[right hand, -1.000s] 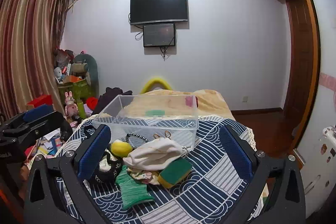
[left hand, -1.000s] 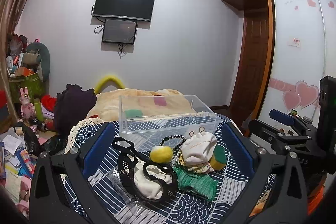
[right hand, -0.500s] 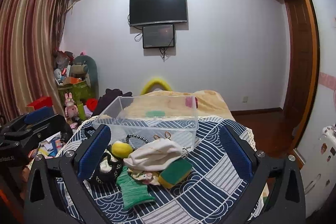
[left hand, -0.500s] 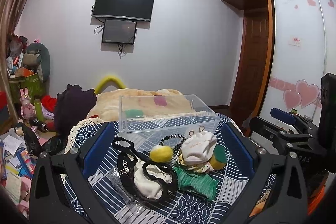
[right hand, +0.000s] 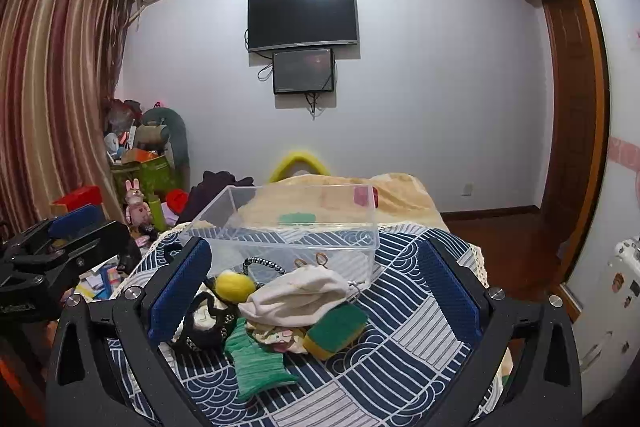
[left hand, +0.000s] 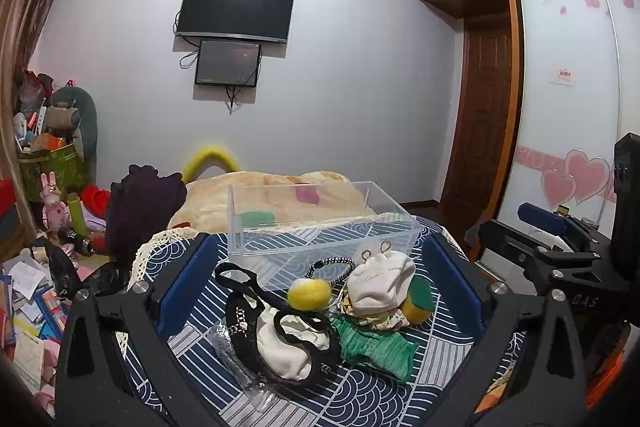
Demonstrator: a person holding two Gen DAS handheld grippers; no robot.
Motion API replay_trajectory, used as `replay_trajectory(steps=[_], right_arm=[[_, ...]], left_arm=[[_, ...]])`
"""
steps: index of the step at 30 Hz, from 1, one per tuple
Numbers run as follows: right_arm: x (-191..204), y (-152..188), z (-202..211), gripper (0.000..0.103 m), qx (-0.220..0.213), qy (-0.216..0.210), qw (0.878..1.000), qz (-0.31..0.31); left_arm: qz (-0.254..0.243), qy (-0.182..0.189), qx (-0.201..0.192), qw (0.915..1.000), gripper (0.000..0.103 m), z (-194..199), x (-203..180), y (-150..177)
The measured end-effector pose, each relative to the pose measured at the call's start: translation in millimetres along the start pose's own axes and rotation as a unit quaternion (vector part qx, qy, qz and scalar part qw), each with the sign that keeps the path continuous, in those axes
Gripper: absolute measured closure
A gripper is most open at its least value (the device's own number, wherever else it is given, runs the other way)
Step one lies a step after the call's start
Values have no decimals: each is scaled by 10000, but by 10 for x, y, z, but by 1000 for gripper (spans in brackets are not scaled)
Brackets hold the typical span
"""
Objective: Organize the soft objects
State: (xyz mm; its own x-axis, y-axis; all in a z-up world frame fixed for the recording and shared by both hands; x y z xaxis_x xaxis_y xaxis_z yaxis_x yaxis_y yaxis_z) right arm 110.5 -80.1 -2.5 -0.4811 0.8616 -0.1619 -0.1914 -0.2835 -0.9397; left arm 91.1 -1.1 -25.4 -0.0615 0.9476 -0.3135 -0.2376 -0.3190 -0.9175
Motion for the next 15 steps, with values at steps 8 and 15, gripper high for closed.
replay_trajectory(steps=[8, 15], right_arm=[[11, -16, 13, 0, -7, -5, 10000, 6], [15, -17, 13, 0, -6, -9, 10000, -1]], left_arm=[[-15, -14, -18, 10000, 0, 1, -3, -6], [-15, -30, -11, 10000, 0, -5, 2, -10]])
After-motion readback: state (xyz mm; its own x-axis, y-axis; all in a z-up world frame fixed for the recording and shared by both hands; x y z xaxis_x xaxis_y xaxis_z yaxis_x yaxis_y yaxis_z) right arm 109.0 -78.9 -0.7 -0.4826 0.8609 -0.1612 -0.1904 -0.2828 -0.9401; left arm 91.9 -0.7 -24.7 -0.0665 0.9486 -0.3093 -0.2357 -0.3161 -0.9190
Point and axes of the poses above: each gripper's, at about its wrist camera, not at the fingertips, and z roughly against the way its jaws point, x to its left, y to its underside, the point moved 10 cm from there along -z, roughly the way its jaws point, and after that the axes turned 12 degrees about z, right-handed, at the moved point
